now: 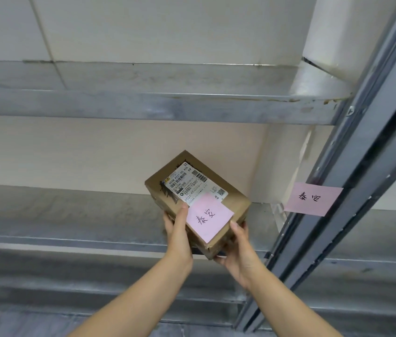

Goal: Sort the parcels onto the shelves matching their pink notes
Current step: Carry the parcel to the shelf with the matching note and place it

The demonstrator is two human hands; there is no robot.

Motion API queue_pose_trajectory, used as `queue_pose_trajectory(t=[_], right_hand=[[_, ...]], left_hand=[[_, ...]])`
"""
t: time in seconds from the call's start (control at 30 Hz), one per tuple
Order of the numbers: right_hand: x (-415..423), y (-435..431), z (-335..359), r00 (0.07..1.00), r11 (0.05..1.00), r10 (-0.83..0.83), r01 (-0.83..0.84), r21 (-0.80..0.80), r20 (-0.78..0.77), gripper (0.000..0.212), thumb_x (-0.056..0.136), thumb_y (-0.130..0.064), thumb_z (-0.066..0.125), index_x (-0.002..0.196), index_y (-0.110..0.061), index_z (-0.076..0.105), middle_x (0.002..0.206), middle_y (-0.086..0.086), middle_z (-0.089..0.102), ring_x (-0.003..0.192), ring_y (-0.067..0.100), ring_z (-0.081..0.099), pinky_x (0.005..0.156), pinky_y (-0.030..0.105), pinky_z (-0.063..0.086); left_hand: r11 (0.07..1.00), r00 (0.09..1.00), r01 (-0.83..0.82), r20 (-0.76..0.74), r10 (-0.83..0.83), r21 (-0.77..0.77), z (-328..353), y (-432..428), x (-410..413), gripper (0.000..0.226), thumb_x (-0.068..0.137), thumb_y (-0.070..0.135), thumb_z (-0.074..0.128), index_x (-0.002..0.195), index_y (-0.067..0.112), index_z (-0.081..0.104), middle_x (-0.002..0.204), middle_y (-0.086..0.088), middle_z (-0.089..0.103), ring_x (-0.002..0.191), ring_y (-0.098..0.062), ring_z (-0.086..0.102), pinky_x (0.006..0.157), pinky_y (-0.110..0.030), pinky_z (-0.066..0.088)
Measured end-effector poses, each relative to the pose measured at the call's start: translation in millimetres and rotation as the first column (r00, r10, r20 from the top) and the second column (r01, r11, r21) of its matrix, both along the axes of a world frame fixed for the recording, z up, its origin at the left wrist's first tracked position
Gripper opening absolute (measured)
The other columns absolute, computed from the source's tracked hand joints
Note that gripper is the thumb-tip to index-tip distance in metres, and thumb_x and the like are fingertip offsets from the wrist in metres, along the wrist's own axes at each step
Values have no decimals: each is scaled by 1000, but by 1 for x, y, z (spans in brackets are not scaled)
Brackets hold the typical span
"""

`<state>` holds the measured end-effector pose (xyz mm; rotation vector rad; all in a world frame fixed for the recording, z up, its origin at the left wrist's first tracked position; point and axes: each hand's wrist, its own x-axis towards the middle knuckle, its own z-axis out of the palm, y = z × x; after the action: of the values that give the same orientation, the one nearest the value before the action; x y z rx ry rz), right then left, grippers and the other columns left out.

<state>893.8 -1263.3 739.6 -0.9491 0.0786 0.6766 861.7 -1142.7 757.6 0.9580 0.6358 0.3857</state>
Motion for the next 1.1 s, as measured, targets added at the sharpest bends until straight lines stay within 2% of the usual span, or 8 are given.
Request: queue_pose_trajectory(t=[0.3,0.53,0.63,0.73,0.83,0.93,1.0,1.1], right_hand=[[16,2,2,1000,995,-6,7,-102,14,86,61,-50,67,140,-36,34,129,5,61,117,30,56,64,42,57],[37,2,5,999,981,-25,31,-192,35,72,73,-52,53,139,-27,39,126,10,62,118,33,55,79,52,55],[45,-11,8,1000,983,-15,16,-182,10,44,92,-45,42,130,-23,47,122,12,61,120,36,52,96,62,44],[54,-30,9,999,981,49,-51,-188,-14,35,94,-41,38,118,-20,53,114,14,63,109,34,56,97,59,43],[59,-40,8,992,956,125,-123,-266,-7,40,93,-42,39,122,-18,52,114,14,63,107,33,56,99,59,43],[63,-42,11,987,938,162,-153,-311,2,42,90,-47,42,117,-18,56,117,17,61,109,34,56,99,57,43],[69,-42,15,989,927,150,-141,-347,0,51,91,-51,38,119,-13,57,116,20,60,107,35,57,97,54,45],[78,-37,20,997,922,72,-72,-380,-15,63,88,-62,34,112,-12,65,107,20,68,104,36,62,94,50,48]], left_hand=[[999,998,-40,-54,39,-13,-7,-1,0,97,60,54,71,142,42,21,137,0,54,122,-22,54,107,-48,41],[998,994,-4,-105,-3,-69,2,9,15,133,41,70,77,147,43,2,148,-3,42,132,-26,44,112,-51,31],[993,980,-113,-167,107,-27,14,25,18,116,65,67,68,151,34,-2,158,-2,24,142,-24,29,116,-47,22],[983,966,-176,-186,183,54,29,62,20,94,80,63,56,152,29,6,159,-2,21,143,-25,26,115,-46,21],[993,981,51,-193,-30,103,31,91,24,76,86,65,43,147,22,31,146,-2,43,131,-27,46,112,-46,31],[934,938,328,-165,-305,139,30,96,23,59,94,58,32,121,16,62,118,-9,69,95,-23,71,90,-40,49],[921,922,375,-150,-358,106,25,94,25,54,95,54,31,104,18,69,101,-7,76,82,-22,73,81,-38,51],[918,915,391,-141,-379,67,18,87,30,47,96,50,33,104,20,69,99,-6,76,85,-21,72,85,-38,52]])
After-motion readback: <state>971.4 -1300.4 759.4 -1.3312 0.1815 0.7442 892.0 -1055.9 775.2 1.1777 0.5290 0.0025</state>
